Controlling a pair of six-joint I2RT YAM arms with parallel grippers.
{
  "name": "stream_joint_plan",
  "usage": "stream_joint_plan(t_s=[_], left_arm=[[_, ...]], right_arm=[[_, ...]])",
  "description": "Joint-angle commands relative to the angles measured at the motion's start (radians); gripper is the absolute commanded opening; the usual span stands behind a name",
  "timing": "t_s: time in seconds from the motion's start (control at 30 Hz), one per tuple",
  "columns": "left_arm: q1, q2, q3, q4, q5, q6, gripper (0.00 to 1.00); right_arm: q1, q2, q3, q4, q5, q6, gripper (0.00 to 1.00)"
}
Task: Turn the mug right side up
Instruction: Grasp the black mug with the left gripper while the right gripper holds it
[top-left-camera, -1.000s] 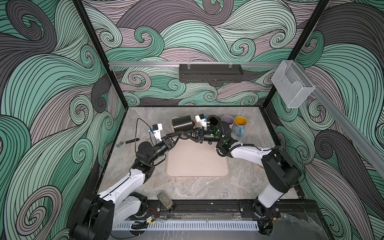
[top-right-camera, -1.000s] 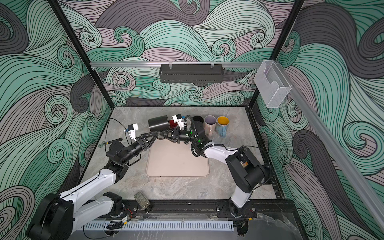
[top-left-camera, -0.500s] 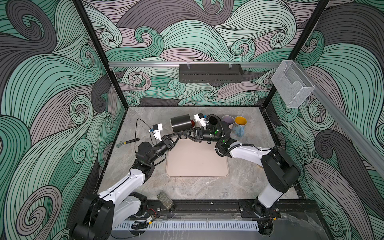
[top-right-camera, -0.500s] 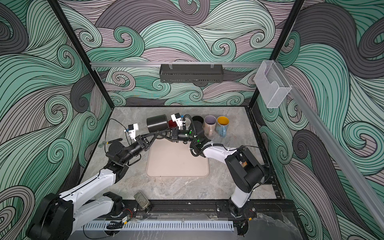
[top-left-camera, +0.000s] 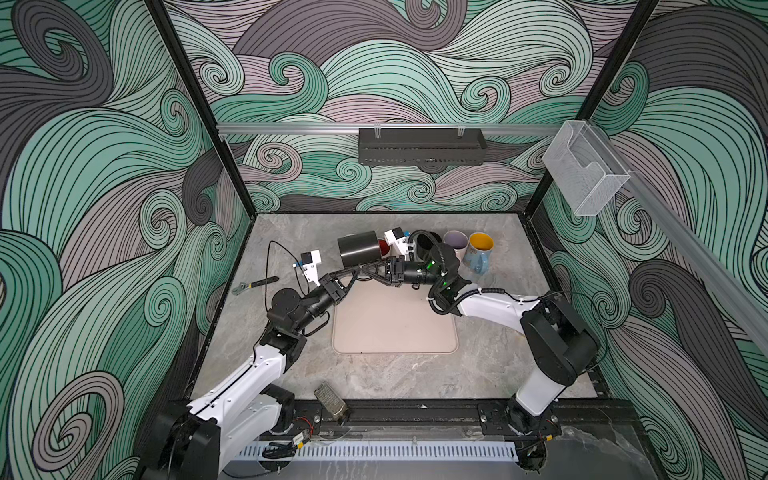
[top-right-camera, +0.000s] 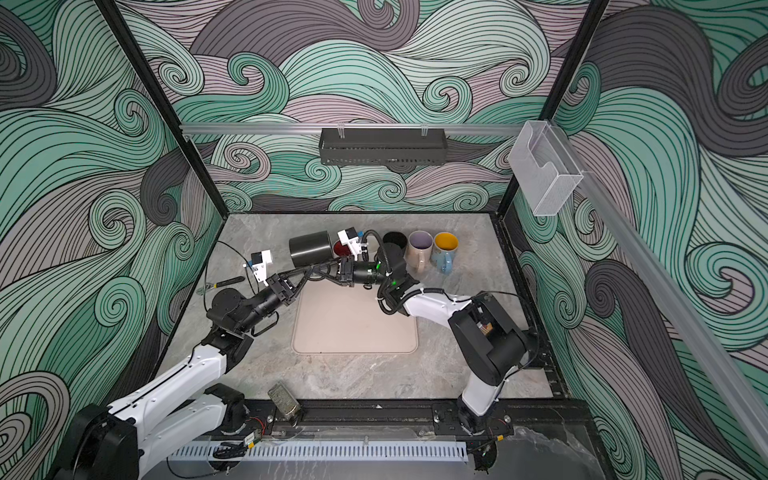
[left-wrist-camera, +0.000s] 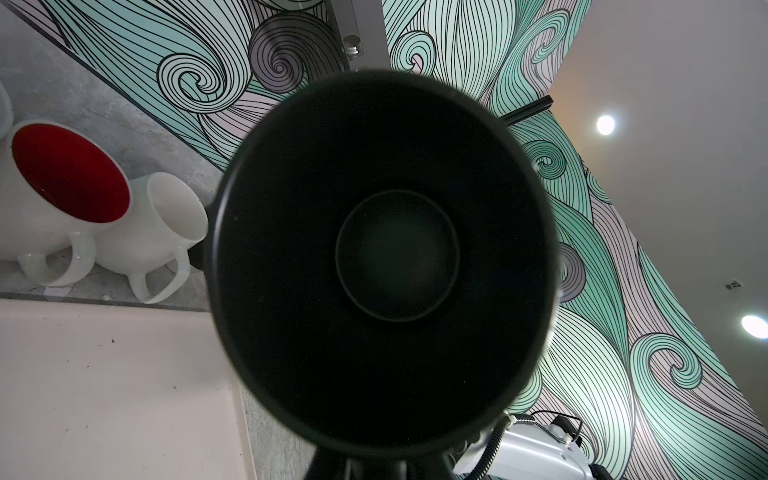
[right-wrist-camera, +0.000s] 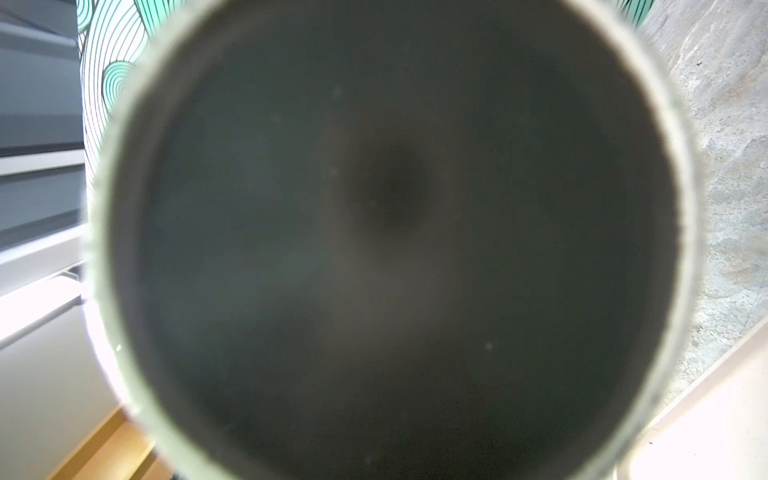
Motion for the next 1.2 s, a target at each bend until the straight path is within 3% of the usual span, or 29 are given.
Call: stream_joint_plan(t_s=[0.0, 0.2, 0.23, 0.33, 0.5, 0.6, 0.67, 1.17], left_arm=[[0.014, -0.023, 0.011, 0.031, -0.048, 0.046, 0.0], [0.014, -0.009, 0.016, 0.036, -0.04, 0.049, 0.0], [0.014, -0.01, 0.017, 0.034, -0.04, 0.052, 0.0], [0.014, -0.019, 0.018, 0.016, -0.041, 0.062, 0.0], [0.014, -0.019, 0.037, -0.03, -0.042, 0.071, 0.0], [0.014, 0.0, 0.052, -0.036, -0.031, 0.068, 0.33], [0.013, 0.012, 0.055, -0.032, -0.027, 0.063, 0.39], [0.015, -0.008, 0.039, -0.032, -0.049, 0.053, 0.26]], right_arm=[[-0.011, -0.014, 0.026, 0.072, -0.014, 0.001, 0.27], [-0.021, -0.02, 0.031, 0.05, -0.006, -0.01, 0.3], [-0.022, -0.017, 0.032, 0.047, -0.007, -0.008, 0.26], [-0.022, -0.017, 0.036, 0.033, 0.006, -0.005, 0.03], [-0.022, -0.012, 0.04, 0.03, 0.014, -0.001, 0.0], [-0.015, 0.004, 0.046, 0.079, 0.001, 0.024, 0.0], [-0.009, 0.016, 0.051, 0.106, -0.009, 0.04, 0.0], [0.036, 0.042, 0.081, 0.188, -0.086, 0.063, 0.0]])
